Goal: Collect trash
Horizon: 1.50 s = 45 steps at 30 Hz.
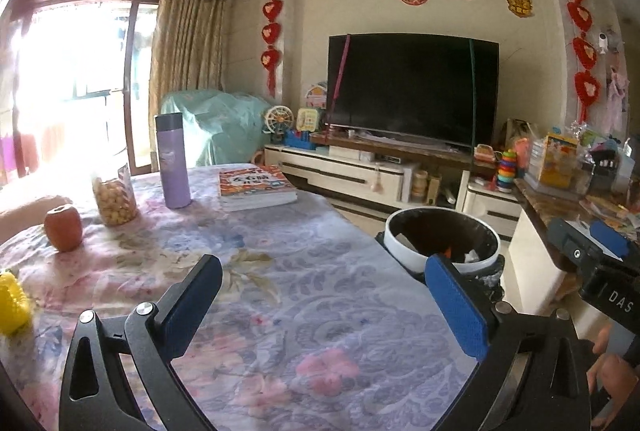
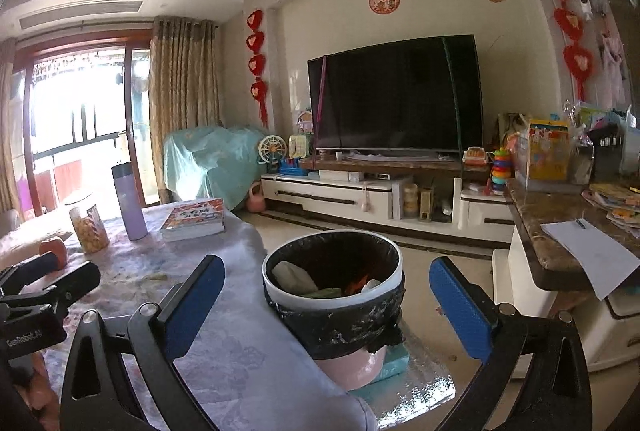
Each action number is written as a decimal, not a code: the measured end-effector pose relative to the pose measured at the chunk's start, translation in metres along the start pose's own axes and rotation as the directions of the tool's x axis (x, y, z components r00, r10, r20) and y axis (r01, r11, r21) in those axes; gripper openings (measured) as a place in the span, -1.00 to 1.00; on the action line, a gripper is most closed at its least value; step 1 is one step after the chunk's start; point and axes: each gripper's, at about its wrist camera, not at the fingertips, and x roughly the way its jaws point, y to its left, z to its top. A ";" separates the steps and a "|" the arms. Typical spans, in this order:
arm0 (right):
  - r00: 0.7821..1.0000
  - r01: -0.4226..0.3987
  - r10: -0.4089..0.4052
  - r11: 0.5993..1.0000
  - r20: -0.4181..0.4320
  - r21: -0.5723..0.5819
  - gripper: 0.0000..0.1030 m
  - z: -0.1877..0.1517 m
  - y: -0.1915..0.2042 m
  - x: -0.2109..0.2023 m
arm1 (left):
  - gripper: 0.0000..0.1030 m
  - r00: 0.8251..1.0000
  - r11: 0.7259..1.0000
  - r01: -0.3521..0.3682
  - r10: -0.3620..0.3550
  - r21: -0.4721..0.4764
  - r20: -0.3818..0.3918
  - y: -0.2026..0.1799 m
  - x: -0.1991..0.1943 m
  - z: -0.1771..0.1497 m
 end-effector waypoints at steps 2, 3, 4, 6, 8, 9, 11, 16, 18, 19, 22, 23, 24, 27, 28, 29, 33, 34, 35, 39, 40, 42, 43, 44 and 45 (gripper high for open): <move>1.000 -0.004 0.004 1.000 0.000 0.000 1.00 -0.003 0.001 0.000 | 0.99 1.000 1.000 -0.007 0.007 0.007 -0.005 0.000 0.009 -0.001; 1.000 -0.003 0.003 1.000 -0.001 -0.001 1.00 -0.004 0.001 0.001 | 0.99 1.000 1.000 -0.010 0.010 0.007 -0.007 -0.001 0.009 -0.002; 1.000 -0.003 0.003 1.000 -0.004 -0.002 1.00 -0.005 0.001 0.002 | 0.99 1.000 1.000 -0.010 0.010 0.007 -0.008 0.001 0.010 -0.002; 1.000 -0.006 0.006 1.000 -0.012 0.000 1.00 -0.007 0.001 0.003 | 0.99 1.000 1.000 -0.013 0.013 0.004 -0.009 0.002 0.011 -0.002; 1.000 -0.006 0.006 1.000 -0.016 -0.001 1.00 -0.008 0.001 0.004 | 0.99 1.000 1.000 -0.019 0.019 0.002 -0.007 0.003 0.012 -0.001; 1.000 -0.007 0.007 1.000 -0.019 -0.001 1.00 -0.009 0.002 0.004 | 0.99 1.000 1.000 -0.022 0.022 0.001 -0.005 0.004 0.012 0.000; 1.000 -0.006 0.006 1.000 -0.020 -0.003 1.00 -0.010 0.002 0.005 | 0.99 1.000 1.000 -0.021 0.021 -0.002 -0.001 0.005 0.012 0.000; 1.000 -0.011 0.011 1.000 -0.024 -0.002 1.00 -0.012 0.001 0.005 | 0.99 1.000 1.000 -0.022 0.022 0.001 -0.001 0.007 0.012 -0.001; 1.000 -0.016 0.016 1.000 -0.021 -0.001 1.00 -0.012 0.001 0.004 | 0.99 1.000 1.000 -0.019 0.019 0.001 0.002 0.007 0.012 -0.001; 1.000 -0.016 0.016 1.000 -0.021 0.001 1.00 -0.012 0.001 0.005 | 0.99 1.000 1.000 -0.019 0.019 0.001 0.004 0.007 0.012 -0.001; 1.000 -0.016 0.016 1.000 -0.021 0.001 1.00 -0.012 0.001 0.004 | 0.99 1.000 1.000 -0.020 0.020 0.003 0.008 0.009 0.013 -0.002; 1.000 -0.016 0.016 1.000 -0.021 0.001 1.00 -0.012 0.001 0.005 | 0.99 1.000 1.000 -0.019 0.019 0.003 0.009 0.010 0.013 -0.002; 1.000 -0.015 0.015 1.000 -0.022 0.003 1.00 -0.012 0.001 0.004 | 0.99 1.000 1.000 -0.021 0.020 0.004 0.010 0.010 0.013 -0.003; 1.000 -0.016 0.016 1.000 -0.024 0.005 1.00 -0.011 0.000 0.004 | 0.99 1.000 1.000 -0.021 0.021 0.009 0.012 0.009 0.012 -0.004; 1.000 -0.017 0.017 1.000 -0.023 0.005 1.00 -0.011 0.000 0.005 | 0.99 1.000 1.000 -0.024 0.024 0.011 0.014 0.009 0.012 -0.004; 1.000 -0.018 0.018 1.000 -0.024 0.004 1.00 -0.011 -0.001 0.005 | 0.99 1.000 1.000 -0.026 0.026 0.013 0.015 0.009 0.012 -0.004; 1.000 -0.022 0.022 1.000 -0.022 0.005 1.00 -0.010 -0.001 0.005 | 0.99 1.000 0.999 -0.028 0.028 0.016 0.013 0.008 0.013 -0.005; 1.000 -0.022 0.022 1.000 -0.022 0.005 1.00 -0.010 -0.002 0.004 | 0.98 1.000 0.999 -0.028 0.027 0.016 0.014 0.008 0.013 -0.005; 1.000 -0.021 0.021 1.000 -0.022 0.005 1.00 -0.010 -0.001 0.004 | 0.98 0.999 0.999 -0.028 0.028 0.016 0.015 0.008 0.013 -0.005; 1.000 -0.024 0.025 1.000 -0.019 0.006 1.00 -0.009 0.000 0.003 | 0.98 0.999 0.999 -0.028 0.027 0.018 0.016 0.008 0.013 -0.005; 1.000 -0.024 0.024 1.000 -0.018 0.006 1.00 -0.009 0.000 0.003 | 0.98 1.000 0.999 -0.027 0.027 0.018 0.015 0.008 0.013 -0.006; 0.999 -0.026 0.026 1.000 -0.018 0.006 1.00 -0.009 0.000 0.002 | 0.98 1.000 1.000 -0.025 0.024 0.018 0.016 0.008 0.013 -0.006; 0.999 -0.026 0.026 1.000 -0.019 0.006 1.00 -0.009 0.001 0.002 | 0.98 1.000 1.000 -0.022 0.022 0.019 0.015 0.008 0.014 -0.006; 0.999 -0.027 0.027 1.000 -0.020 0.008 1.00 -0.010 0.001 0.002 | 0.98 1.000 1.000 -0.022 0.022 0.020 0.015 0.008 0.014 -0.005; 0.999 -0.028 0.028 1.000 -0.020 0.009 1.00 -0.009 0.001 0.002 | 0.98 1.000 1.000 -0.022 0.021 0.022 0.016 0.008 0.015 -0.005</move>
